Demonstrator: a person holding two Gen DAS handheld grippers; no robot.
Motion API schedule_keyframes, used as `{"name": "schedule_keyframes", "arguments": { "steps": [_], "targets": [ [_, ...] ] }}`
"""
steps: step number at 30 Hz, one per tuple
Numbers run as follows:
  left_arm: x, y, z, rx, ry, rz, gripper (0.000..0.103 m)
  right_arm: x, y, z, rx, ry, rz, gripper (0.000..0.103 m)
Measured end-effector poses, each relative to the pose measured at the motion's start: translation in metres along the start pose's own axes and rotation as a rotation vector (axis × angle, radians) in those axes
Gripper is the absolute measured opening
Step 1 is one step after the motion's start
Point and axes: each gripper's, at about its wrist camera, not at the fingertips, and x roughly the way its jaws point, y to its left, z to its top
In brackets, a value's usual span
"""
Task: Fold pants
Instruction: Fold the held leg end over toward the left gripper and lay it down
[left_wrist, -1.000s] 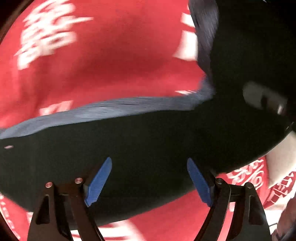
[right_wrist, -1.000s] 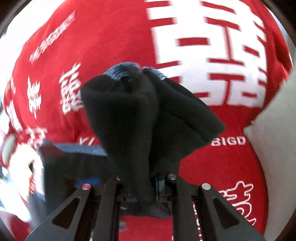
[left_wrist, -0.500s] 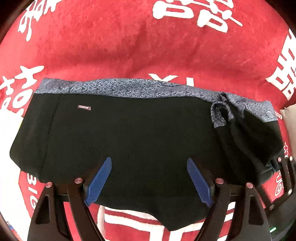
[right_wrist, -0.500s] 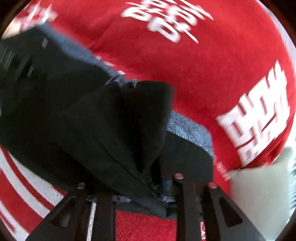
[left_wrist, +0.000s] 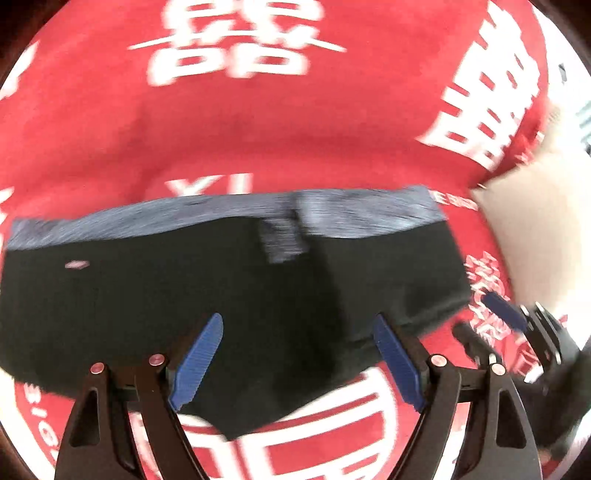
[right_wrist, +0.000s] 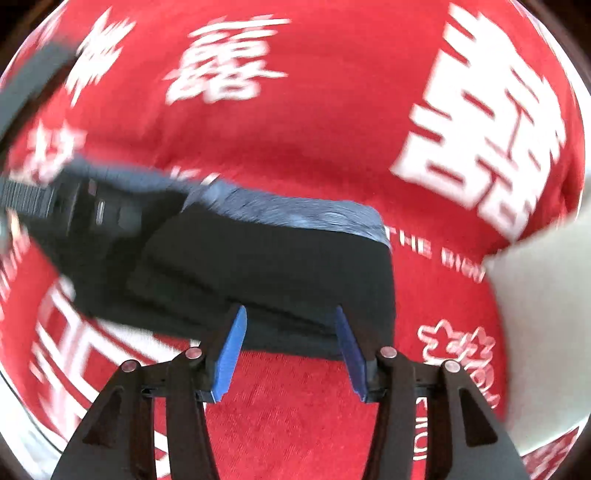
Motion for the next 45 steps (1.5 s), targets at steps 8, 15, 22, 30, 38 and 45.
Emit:
{"name": "schedule_keyframes", "arguments": {
  "steps": [8,15,22,30,38,45],
  "targets": [
    [0.023,-0.027,0.009,0.018,0.044,-0.051,0.078,0.041,-0.057,0.004,0.280,0.101,0.115,0.054],
    [0.047,-0.030,0.007,0.007,0.118,-0.064,0.066,0.043,-0.057,-0.001,0.295,0.091,0.142,0.054],
    [0.031,-0.027,0.006,-0.016,0.074,-0.071,0.011,0.041,-0.068,-0.004,0.332,0.088,0.161,0.054],
    [0.031,-0.023,-0.019,0.007,0.093,-0.034,0.007,0.039,-0.058,-0.012,0.284,0.126,0.174,0.054],
    [0.033,-0.011,-0.033,-0.039,0.075,0.000,0.007,0.042,-0.035,-0.019,0.192,0.136,0.182,0.056],
    [0.009,-0.033,-0.008,0.023,0.017,0.053,0.007,0.031,-0.083,0.008,0.314,0.078,0.217,0.043]
  ]
}}
